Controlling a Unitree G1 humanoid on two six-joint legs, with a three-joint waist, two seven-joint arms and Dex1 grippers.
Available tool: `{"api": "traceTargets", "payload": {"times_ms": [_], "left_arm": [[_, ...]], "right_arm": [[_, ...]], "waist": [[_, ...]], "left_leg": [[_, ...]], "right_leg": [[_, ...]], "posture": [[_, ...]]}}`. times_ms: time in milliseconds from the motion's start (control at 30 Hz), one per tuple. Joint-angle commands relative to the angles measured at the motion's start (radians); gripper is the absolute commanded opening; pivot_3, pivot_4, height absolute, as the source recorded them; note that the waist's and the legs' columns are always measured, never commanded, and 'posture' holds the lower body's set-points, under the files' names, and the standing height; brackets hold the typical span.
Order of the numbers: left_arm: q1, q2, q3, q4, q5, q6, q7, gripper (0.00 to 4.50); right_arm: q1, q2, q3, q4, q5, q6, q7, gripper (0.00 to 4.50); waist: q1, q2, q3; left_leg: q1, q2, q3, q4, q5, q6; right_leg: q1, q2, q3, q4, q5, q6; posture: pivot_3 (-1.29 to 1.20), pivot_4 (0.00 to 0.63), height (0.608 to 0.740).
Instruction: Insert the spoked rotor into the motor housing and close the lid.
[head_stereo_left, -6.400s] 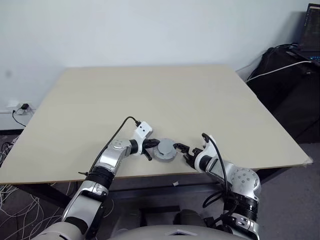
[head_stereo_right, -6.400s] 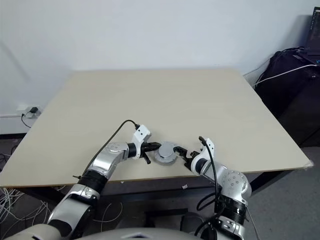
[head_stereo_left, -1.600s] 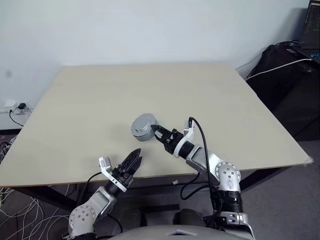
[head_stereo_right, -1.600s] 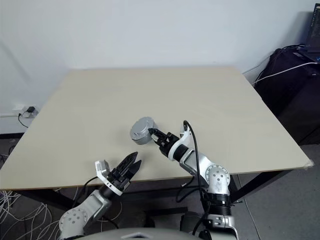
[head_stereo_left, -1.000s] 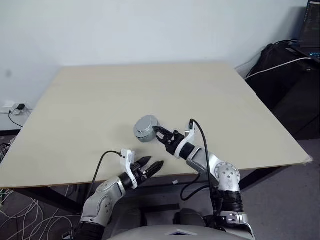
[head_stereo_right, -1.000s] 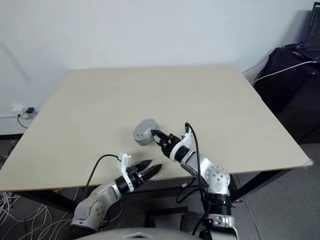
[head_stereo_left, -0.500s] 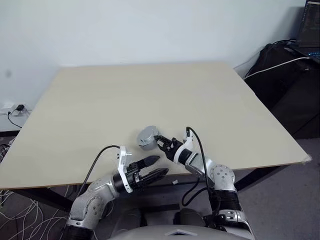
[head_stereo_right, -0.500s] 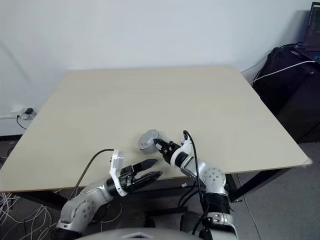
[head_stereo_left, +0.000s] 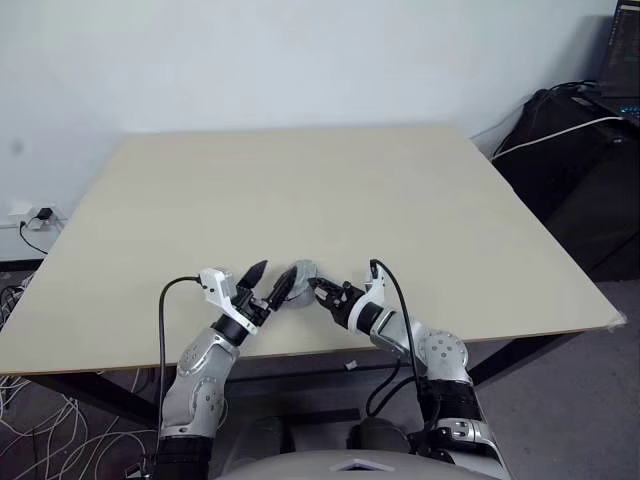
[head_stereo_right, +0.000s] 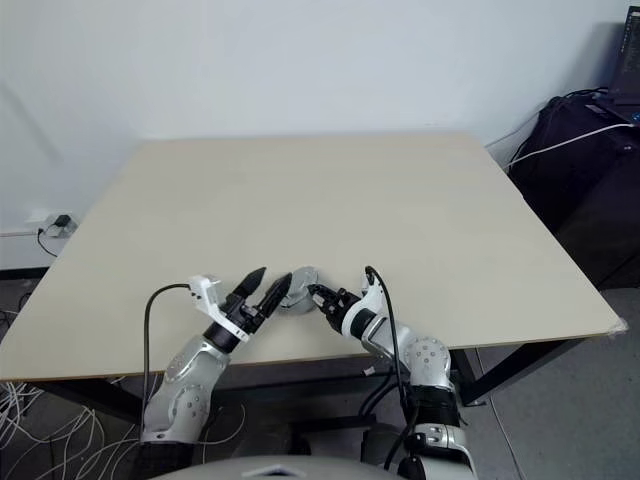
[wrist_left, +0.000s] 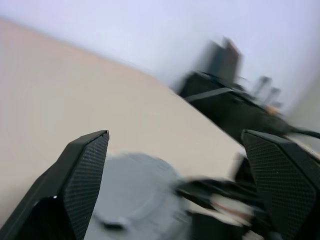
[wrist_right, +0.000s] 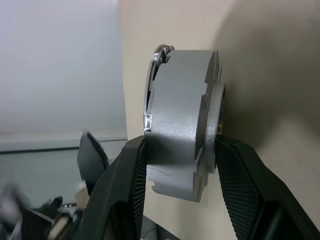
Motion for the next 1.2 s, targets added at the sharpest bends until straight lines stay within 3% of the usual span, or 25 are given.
{"api": "traceTargets", "payload": {"times_ms": [33,267,367,533,667,833,933,1067,1200], "left_arm": [[-0.033,0.009,0.010,0.022,0.057,-0.055,0.042,4.48],[-0.039,0.024,0.007,0.036,0.070,-0.049,0.051,4.48],[-0.038,0.029,0.004,0.034,0.070,-0.046,0.049,4.50],[-0.036,0.035,-0.004,0.033,0.067,-0.038,0.043,4.50],[-0.035,0.033,-0.003,0.030,0.061,-0.031,0.050,4.50],[-0.042,0.026,0.005,0.027,0.061,-0.028,0.072,4.50],[-0.048,0.032,0.002,0.033,0.068,-0.032,0.069,4.50],[-0.058,0.035,0.003,0.045,0.071,-0.035,0.068,4.50],[-0.057,0.038,0.011,0.049,0.074,-0.044,0.071,4.50]], "right_arm": [[0.000,0.001,0.005,-0.052,-0.027,0.015,0.010,2.09],[0.048,-0.033,-0.019,-0.101,-0.058,0.045,0.004,2.09],[0.068,-0.046,-0.033,-0.116,-0.069,0.055,-0.012,2.74],[0.096,-0.063,-0.059,-0.146,-0.074,0.076,-0.028,4.37],[0.124,-0.088,-0.049,-0.230,-0.113,0.066,-0.034,4.49],[0.156,-0.175,0.110,-0.483,-0.356,-0.120,0.052,4.49],[0.139,-0.283,0.273,-0.545,-0.571,-0.244,0.132,4.49],[0.091,-0.409,0.501,-0.472,-0.883,-0.403,0.186,4.49],[0.040,-0.412,0.627,-0.353,-1.074,-0.500,0.193,4.49]], "waist": [[0.000,-0.001,-0.001],[0.002,-0.001,-0.002],[0.001,-0.001,-0.002],[0.000,-0.001,-0.002],[0.004,-0.001,-0.003],[0.003,-0.001,-0.003],[-0.001,-0.002,-0.003],[0.000,-0.002,-0.003],[0.001,-0.003,-0.002]], "left_leg": [[0.000,0.000,0.000,0.000,0.000,0.000],[0.000,0.000,0.000,0.001,0.000,0.001],[0.000,-0.001,0.000,0.002,0.000,0.001],[0.001,0.000,0.000,0.003,-0.001,0.001],[0.000,0.000,-0.001,0.003,-0.001,0.000],[-0.001,-0.001,0.000,0.005,-0.001,0.002],[0.000,0.000,0.000,0.005,-0.001,0.002],[0.000,0.000,0.000,0.008,-0.001,0.002],[0.000,0.000,0.000,0.010,-0.001,0.002]], "right_leg": [[0.000,0.000,0.000,0.000,0.000,0.000],[0.000,0.000,-0.001,0.000,0.000,0.000],[0.000,-0.001,-0.001,0.000,0.000,0.001],[0.000,-0.001,-0.001,0.000,0.001,0.001],[0.000,-0.004,-0.001,0.000,0.001,0.001],[-0.001,-0.004,-0.001,0.000,0.001,0.001],[-0.001,-0.001,-0.001,0.000,0.001,0.001],[0.000,0.000,-0.001,0.002,0.001,0.001],[0.001,0.000,-0.001,0.002,0.001,0.001]], "posture": [[0.00,0.000,0.740],[0.00,0.000,0.740],[0.00,0.000,0.740],[0.00,0.000,0.740],[0.00,0.000,0.740],[0.00,0.000,0.740],[0.00,0.000,0.740],[0.00,0.000,0.740],[0.00,0.000,0.740]]}}
